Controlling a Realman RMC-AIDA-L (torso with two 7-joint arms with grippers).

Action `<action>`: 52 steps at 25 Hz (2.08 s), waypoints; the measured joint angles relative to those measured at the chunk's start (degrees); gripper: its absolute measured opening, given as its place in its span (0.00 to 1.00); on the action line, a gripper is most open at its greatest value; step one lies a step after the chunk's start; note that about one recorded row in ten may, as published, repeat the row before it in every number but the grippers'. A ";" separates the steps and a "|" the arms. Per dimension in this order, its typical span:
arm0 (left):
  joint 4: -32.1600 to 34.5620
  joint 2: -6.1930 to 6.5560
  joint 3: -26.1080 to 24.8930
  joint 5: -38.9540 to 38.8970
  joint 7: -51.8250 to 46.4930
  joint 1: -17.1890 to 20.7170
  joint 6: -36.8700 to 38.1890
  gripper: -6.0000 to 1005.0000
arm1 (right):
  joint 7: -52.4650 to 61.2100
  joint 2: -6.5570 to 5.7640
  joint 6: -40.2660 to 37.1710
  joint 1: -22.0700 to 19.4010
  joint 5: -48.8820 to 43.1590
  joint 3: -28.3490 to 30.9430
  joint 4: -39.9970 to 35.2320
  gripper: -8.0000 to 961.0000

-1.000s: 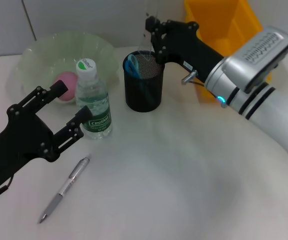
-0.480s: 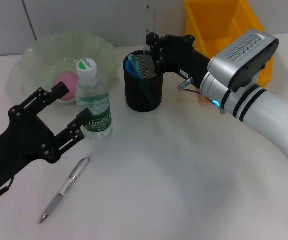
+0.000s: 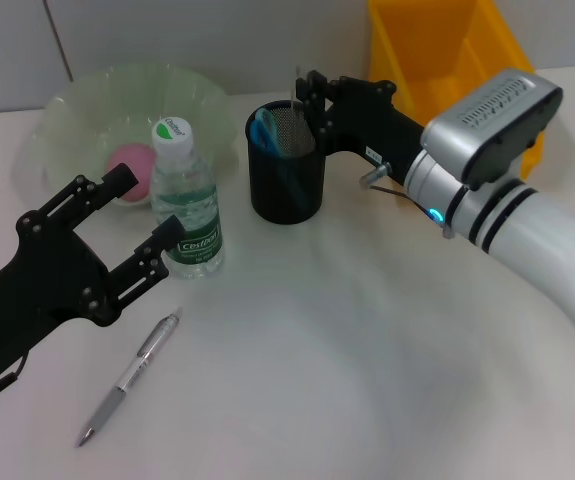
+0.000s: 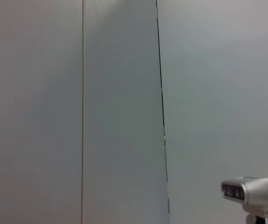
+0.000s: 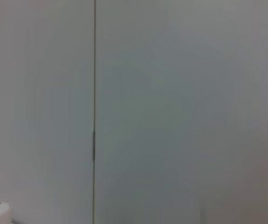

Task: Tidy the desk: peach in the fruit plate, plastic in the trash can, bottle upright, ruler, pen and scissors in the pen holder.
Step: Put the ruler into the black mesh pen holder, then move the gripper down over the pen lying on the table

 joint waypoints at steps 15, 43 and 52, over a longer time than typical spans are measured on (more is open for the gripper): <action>11.39 0.16 -0.64 12.33 -13.17 2.02 -5.41 0.69 | 0.09 -0.55 -36.03 -16.90 -0.06 2.53 0.10 0.55; 72.12 -0.26 18.41 96.21 -112.85 7.41 -16.52 0.69 | 11.94 -0.70 -38.96 -29.79 -1.25 -0.70 -8.49 0.76; 70.74 -0.44 18.93 101.17 -119.68 3.27 -11.88 0.69 | 11.93 -0.70 -38.52 -29.77 -1.36 -0.87 -8.49 0.76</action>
